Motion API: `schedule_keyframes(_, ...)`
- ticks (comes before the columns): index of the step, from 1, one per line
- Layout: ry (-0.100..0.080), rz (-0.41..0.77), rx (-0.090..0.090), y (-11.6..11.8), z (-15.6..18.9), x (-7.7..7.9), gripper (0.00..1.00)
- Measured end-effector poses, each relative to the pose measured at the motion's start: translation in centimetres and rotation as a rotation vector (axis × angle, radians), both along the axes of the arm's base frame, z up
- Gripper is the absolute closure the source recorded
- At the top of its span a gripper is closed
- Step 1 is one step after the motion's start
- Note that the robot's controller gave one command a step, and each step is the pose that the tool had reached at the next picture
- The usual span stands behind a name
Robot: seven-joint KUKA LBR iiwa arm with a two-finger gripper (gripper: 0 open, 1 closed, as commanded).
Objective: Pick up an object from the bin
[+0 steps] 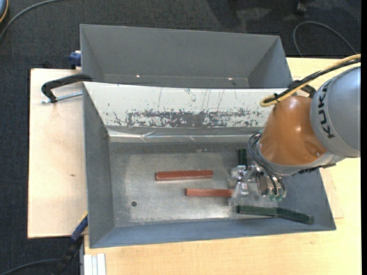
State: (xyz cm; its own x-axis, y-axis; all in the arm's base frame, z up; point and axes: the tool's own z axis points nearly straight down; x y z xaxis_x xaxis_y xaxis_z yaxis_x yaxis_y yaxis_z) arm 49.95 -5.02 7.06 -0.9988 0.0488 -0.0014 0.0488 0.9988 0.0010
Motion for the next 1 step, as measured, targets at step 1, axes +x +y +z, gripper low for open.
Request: schedule_keyframes(1, -0.014, -0.004, -0.002, -0.82, 13.44, 3.26, 1.00)
